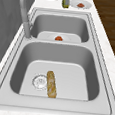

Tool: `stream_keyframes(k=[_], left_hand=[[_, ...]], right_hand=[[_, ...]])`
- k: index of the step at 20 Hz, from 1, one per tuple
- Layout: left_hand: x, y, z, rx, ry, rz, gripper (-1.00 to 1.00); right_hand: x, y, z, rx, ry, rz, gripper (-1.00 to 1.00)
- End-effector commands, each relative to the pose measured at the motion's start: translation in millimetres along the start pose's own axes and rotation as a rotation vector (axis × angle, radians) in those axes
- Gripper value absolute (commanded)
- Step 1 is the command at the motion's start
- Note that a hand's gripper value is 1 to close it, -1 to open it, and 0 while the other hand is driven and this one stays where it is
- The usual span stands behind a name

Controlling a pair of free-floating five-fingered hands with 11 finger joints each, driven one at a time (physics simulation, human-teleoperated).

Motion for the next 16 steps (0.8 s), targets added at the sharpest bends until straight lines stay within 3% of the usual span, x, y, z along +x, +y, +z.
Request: stream_keyframes(k=[1,6,12,16], left_hand=[[0.0,0.0,0.0,0.0,0.0,0.0,0.0],[0.0,0.0,0.0,0.0,0.0,0.0,0.0],[0.0,0.0,0.0,0.0,0.0,0.0,0.0],[0.0,0.0,0.0,0.0,0.0,0.0,0.0]], right_hand=[[13.7,10.8,-5.9,0.032,-0.045,-0.097,-1.0],[37.3,30.8,-17.5,0.072,-0.03,-0.065,-1.0],[42.4,65.3,-8.2,0.029,-0.025,-0.032,-1.0],[46.9,74.6,-6.1,0.024,-0.035,-0.04,-1.0]])
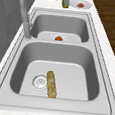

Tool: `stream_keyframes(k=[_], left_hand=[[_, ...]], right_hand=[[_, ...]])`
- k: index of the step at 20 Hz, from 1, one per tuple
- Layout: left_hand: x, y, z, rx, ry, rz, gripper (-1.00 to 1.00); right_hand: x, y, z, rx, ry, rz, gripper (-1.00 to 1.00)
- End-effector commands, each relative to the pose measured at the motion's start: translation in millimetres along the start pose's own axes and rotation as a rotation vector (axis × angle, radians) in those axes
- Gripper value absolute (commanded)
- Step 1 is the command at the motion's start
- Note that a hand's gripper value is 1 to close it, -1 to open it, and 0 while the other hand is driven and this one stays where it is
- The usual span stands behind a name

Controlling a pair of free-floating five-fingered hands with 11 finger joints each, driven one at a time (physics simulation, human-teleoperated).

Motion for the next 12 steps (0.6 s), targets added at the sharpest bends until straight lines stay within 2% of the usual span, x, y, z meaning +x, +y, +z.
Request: stream_keyframes(k=[1,7,12], left_hand=[[0.0,0.0,0.0,0.0,0.0,0.0,0.0],[0.0,0.0,0.0,0.0,0.0,0.0,0.0],[0.0,0.0,0.0,0.0,0.0,0.0,0.0]], right_hand=[[-0.2,10.3,0.2,0.0,0.002,-0.003,-1.0],[0.3,19.6,-8.3,0.045,0.001,-0.027,-1.0],[-0.9,10.6,-18.3,0.105,-0.004,-0.03,-1.0]])
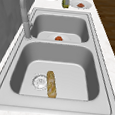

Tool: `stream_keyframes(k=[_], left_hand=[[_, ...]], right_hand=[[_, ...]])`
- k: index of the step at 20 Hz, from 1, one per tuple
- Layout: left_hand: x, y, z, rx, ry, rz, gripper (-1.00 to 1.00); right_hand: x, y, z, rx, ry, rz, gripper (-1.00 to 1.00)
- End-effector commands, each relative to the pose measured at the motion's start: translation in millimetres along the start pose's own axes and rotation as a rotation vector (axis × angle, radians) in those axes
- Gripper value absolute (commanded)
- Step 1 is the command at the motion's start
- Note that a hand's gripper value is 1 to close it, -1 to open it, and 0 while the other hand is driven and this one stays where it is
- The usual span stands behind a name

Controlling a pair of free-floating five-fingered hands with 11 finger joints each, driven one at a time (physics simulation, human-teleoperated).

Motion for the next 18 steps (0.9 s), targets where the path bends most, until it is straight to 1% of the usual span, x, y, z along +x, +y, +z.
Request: stream_keyframes(k=[1,7,9,10,13,16,18], left_hand=[[0.0,0.0,0.0,0.0,0.0,0.0,0.0],[0.0,0.0,0.0,0.0,0.0,0.0,0.0],[0.0,0.0,0.0,0.0,0.0,0.0,0.0],[0.0,0.0,0.0,0.0,0.0,0.0,0.0],[0.0,0.0,0.0,0.0,0.0,0.0,0.0],[0.0,0.0,0.0,0.0,0.0,0.0,0.0],[0.0,0.0,0.0,0.0,0.0,0.0,0.0]], right_hand=[[-0.3,-8.1,-4.9,0.041,-0.002,-0.016,-1.0],[8.9,-6.0,-16.5,0.077,0.006,-0.006,-1.0],[16.3,-0.2,-17.4,0.049,0.024,0.002,-1.0],[21.2,6.9,-11.6,0.032,0.037,-0.003,-1.0],[32.6,18.6,-7.2,0.013,0.055,-0.002,-1.0],[35.0,25.4,-9.4,0.019,0.05,0.007,-1.0],[30.9,30.5,-15.9,0.044,0.036,0.008,-1.0]])
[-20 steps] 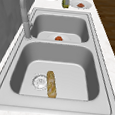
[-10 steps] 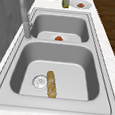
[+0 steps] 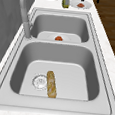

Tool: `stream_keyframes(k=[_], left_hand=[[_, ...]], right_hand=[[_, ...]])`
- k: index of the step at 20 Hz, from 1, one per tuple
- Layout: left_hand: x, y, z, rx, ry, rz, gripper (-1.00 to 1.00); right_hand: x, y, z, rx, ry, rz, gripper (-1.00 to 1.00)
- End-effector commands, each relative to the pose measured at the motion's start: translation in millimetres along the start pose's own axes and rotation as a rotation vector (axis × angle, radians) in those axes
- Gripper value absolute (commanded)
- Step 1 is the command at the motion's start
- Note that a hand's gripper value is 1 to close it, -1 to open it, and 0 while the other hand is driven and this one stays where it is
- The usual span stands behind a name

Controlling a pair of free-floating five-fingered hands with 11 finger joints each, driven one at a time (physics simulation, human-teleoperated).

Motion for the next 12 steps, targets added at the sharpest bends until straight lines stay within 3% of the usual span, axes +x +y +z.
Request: stream_keyframes(k=[1,12], left_hand=[[0.0,0.0,0.0,0.0,0.0,0.0,0.0],[0.0,0.0,0.0,0.0,0.0,0.0,0.0]], right_hand=[[-6.4,9.2,-6.2,0.032,0.0,-0.003,-1.0],[-18.5,1.6,-1.7,0.04,-0.03,-0.026,-1.0]])
